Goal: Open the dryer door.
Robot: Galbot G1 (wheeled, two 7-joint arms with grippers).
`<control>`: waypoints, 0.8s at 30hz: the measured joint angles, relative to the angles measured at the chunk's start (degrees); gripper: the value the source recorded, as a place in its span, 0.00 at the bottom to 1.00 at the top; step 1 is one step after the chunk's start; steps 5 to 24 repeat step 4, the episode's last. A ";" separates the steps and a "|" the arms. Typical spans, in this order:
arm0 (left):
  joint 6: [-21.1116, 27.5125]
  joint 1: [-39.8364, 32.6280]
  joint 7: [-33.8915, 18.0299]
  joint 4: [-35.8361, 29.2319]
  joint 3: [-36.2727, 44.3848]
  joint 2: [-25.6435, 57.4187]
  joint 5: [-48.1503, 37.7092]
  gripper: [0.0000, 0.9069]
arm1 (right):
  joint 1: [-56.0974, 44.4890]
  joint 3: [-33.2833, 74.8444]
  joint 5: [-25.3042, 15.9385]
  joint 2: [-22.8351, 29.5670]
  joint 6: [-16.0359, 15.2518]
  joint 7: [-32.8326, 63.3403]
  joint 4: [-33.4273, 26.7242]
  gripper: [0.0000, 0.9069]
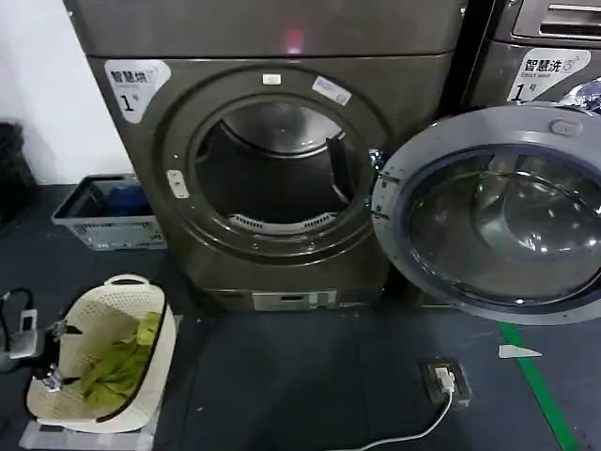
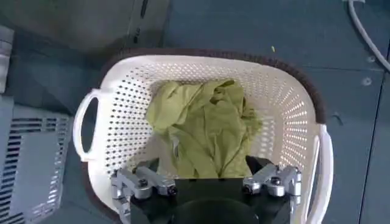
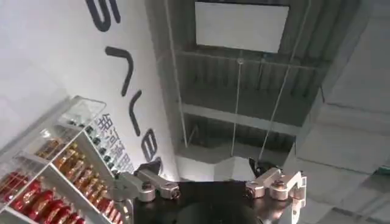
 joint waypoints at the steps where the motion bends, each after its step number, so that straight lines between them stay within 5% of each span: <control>1: -0.01 0.00 -0.04 0.00 0.14 -0.01 0.03 1.00 | -0.23 0.33 0.00 0.09 0.04 -0.02 0.00 1.00; 24: -0.08 0.00 -0.03 0.19 0.19 -0.17 0.23 1.00 | -0.82 1.24 0.00 0.18 0.09 -0.03 -0.02 1.00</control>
